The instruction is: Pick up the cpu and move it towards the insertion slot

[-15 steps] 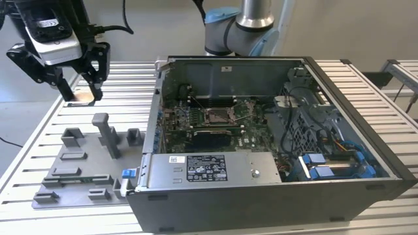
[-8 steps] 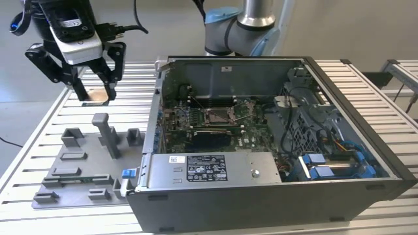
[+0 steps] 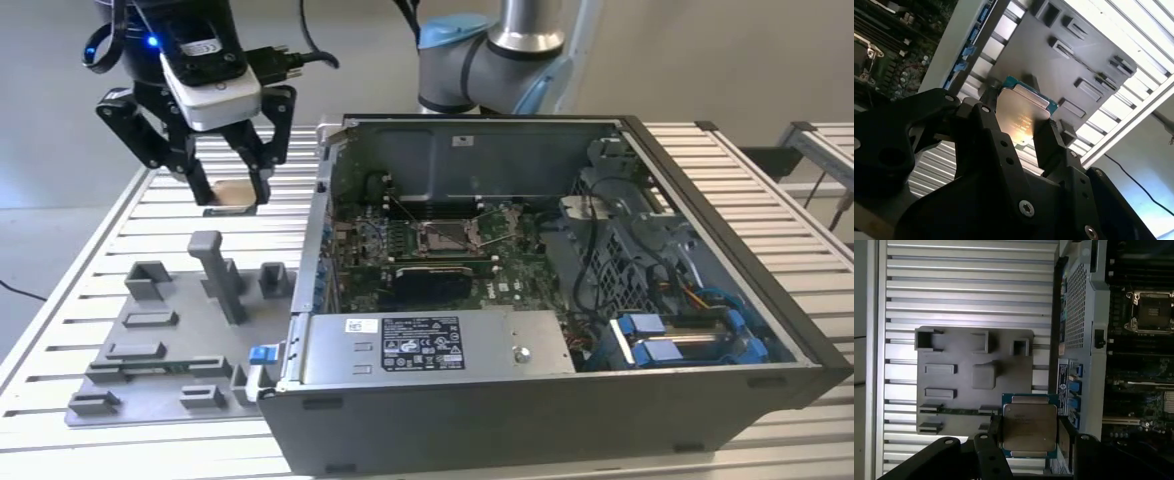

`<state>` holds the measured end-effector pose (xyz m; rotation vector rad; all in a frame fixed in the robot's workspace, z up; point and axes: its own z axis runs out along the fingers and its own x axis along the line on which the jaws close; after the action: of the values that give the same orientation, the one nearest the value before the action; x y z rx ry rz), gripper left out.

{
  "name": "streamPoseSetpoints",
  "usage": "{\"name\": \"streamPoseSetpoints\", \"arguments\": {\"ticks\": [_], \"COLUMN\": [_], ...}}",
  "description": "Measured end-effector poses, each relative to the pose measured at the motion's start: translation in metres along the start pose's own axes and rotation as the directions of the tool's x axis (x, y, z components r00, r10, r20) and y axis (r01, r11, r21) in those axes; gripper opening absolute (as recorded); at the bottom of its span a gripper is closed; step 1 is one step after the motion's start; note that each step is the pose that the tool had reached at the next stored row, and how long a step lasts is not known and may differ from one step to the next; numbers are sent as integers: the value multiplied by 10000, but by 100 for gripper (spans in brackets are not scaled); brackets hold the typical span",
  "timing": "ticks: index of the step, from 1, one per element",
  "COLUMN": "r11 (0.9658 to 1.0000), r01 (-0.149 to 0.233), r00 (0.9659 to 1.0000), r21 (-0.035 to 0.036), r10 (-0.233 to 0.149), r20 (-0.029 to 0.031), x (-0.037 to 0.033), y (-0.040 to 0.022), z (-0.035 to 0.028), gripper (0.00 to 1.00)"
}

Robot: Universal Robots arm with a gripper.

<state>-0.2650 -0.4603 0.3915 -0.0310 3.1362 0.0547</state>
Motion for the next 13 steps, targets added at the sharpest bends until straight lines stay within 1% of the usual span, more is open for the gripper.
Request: {"name": "streamPoseSetpoints", "arguments": {"ticks": [7,13], "r11": [10000,10000], "r01": [0,-1], "r00": [10000,10000], "r21": [-1,0], "r10": [0,1], "r20": [1,0], "x": [-255,-510], "y": [-5,-10], "z": [1,2], "gripper": [0,0]}}
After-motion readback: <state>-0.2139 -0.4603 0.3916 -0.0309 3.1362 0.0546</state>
